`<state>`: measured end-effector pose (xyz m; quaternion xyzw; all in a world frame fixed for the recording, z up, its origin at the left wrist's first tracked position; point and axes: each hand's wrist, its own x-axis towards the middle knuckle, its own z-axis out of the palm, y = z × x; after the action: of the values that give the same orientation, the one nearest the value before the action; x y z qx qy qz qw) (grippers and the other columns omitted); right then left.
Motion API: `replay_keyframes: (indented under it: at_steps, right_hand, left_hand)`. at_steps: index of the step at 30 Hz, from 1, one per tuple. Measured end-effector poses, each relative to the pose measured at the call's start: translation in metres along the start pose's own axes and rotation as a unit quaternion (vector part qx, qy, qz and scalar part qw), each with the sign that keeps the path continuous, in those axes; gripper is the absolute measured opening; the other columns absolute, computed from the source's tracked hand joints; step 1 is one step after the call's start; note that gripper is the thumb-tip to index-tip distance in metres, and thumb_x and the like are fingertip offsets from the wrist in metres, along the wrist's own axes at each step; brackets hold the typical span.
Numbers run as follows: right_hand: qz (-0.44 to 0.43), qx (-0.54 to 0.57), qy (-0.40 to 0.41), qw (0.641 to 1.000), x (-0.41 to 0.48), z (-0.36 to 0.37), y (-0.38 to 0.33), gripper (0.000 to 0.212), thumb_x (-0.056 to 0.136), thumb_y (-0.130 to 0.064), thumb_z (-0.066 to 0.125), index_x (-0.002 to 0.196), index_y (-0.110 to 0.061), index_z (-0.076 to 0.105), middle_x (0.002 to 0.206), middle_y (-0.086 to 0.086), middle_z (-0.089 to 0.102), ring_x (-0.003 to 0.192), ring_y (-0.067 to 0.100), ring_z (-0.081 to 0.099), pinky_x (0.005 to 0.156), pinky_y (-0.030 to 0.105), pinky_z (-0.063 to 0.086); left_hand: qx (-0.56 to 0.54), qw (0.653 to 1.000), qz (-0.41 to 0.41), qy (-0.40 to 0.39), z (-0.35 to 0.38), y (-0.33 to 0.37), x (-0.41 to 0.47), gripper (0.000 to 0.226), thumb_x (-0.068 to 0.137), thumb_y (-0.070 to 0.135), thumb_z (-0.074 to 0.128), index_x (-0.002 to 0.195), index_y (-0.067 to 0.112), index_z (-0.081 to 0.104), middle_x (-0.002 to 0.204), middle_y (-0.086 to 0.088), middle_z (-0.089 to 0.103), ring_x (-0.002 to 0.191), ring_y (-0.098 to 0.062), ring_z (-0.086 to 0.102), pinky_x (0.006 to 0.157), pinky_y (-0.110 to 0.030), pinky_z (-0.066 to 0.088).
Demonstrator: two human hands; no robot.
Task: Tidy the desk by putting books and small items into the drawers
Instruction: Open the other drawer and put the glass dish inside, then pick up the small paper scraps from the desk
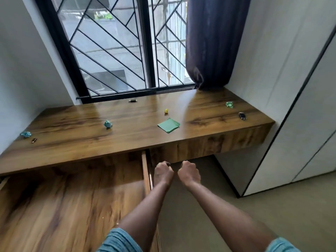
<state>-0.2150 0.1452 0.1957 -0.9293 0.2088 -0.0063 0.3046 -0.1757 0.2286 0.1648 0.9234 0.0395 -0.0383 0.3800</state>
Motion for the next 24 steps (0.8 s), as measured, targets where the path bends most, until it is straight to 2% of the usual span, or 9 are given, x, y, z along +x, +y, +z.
replay_keyframes:
  at_steps: [7,9,11,15,17,21,24]
  right_hand:
    - [0.045,-0.037,0.042,0.997,0.095,-0.039,0.054,0.028,0.096,-0.011,0.039,0.104,-0.008,0.065,0.107,0.01,0.069,0.1,0.026,0.066,0.068,0.025,0.043]
    - [0.059,-0.045,0.048,0.996,0.119,-0.05,0.066,0.029,0.096,-0.011,0.037,0.104,-0.008,0.065,0.108,0.011,0.068,0.102,0.028,0.065,0.068,0.024,0.042]
    - [0.054,-0.051,0.058,0.996,0.142,-0.062,0.08,0.031,0.096,-0.012,0.036,0.103,-0.008,0.065,0.108,0.012,0.068,0.102,0.028,0.065,0.073,0.028,0.048]
    - [0.066,-0.059,0.095,0.992,0.188,-0.087,0.114,0.026,0.095,-0.017,0.041,0.103,-0.009,0.065,0.106,0.01,0.068,0.099,0.025,0.066,0.075,0.032,0.052]
    - [0.071,-0.073,0.121,0.987,0.215,-0.099,0.13,0.025,0.094,-0.017,0.044,0.107,-0.009,0.064,0.111,0.011,0.065,0.101,0.025,0.064,0.079,0.034,0.053]
    - [0.059,-0.089,0.172,0.979,0.276,-0.125,0.156,0.024,0.097,-0.019,0.045,0.111,-0.01,0.062,0.121,0.014,0.057,0.104,0.025,0.061,0.081,0.03,0.052]
    - [0.069,-0.068,0.174,0.98,0.323,-0.143,0.171,0.026,0.097,-0.018,0.045,0.118,-0.011,0.059,0.136,0.019,0.046,0.115,0.031,0.055,0.09,0.036,0.052]
  left_hand:
    - [-0.029,0.998,0.038,-0.048,0.069,0.084,0.066,0.029,0.095,0.015,0.046,0.114,0.008,0.066,0.119,-0.011,0.064,0.112,-0.023,0.059,0.091,-0.028,0.046]
    - [-0.025,0.996,0.053,-0.061,0.088,0.106,0.079,0.027,0.096,0.017,0.046,0.113,0.009,0.065,0.118,-0.01,0.064,0.109,-0.022,0.059,0.085,-0.026,0.046]
    - [-0.017,0.995,0.067,-0.072,0.105,0.128,0.091,0.026,0.096,0.018,0.047,0.112,0.008,0.065,0.117,-0.01,0.063,0.108,-0.022,0.059,0.082,-0.024,0.044]
    - [0.002,0.99,0.102,-0.095,0.134,0.171,0.111,0.025,0.096,0.018,0.047,0.111,0.007,0.064,0.115,-0.012,0.063,0.103,-0.023,0.06,0.086,-0.026,0.048]
    - [0.01,0.987,0.121,-0.105,0.147,0.192,0.12,0.025,0.096,0.018,0.049,0.115,0.008,0.063,0.117,-0.011,0.061,0.104,-0.022,0.059,0.082,-0.022,0.045]
    - [0.003,0.985,0.132,-0.108,0.174,0.231,0.145,0.028,0.096,0.014,0.048,0.12,0.007,0.06,0.121,-0.011,0.059,0.106,-0.022,0.058,0.08,-0.021,0.045]
    - [0.017,0.985,0.13,-0.109,0.198,0.257,0.169,0.028,0.096,0.015,0.047,0.12,0.009,0.06,0.122,-0.011,0.059,0.108,-0.023,0.057,0.081,-0.023,0.044]
